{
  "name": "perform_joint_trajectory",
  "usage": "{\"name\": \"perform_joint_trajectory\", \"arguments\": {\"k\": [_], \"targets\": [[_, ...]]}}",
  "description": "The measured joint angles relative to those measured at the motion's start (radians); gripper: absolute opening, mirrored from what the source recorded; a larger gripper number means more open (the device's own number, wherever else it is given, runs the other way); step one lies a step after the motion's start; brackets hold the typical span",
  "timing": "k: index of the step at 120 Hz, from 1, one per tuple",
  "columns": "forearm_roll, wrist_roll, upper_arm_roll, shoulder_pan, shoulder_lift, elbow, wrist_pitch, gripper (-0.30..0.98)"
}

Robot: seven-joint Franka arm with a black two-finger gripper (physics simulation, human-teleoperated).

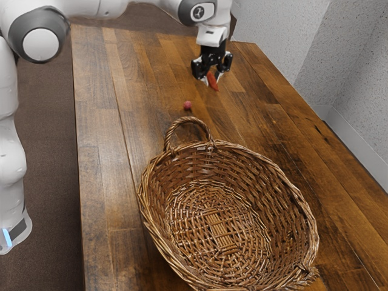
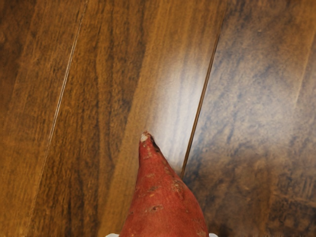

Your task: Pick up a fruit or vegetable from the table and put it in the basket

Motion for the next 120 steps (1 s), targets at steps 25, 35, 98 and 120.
{"name": "perform_joint_trajectory", "arguments": {"k": [25, 35, 98, 120], "targets": [[0.004, -0.028, -0.055, 0.026, -0.05, 0.043, -0.092, 0.14], [0.004, -0.04, -0.092, 0.046, -0.062, 0.045, -0.118, 0.14], [0.006, -0.128, -0.307, -0.04, -0.068, 0.046, -0.168, 0.15], [0.023, -0.166, -0.388, -0.007, -0.067, 0.058, -0.17, 0.15]]}}
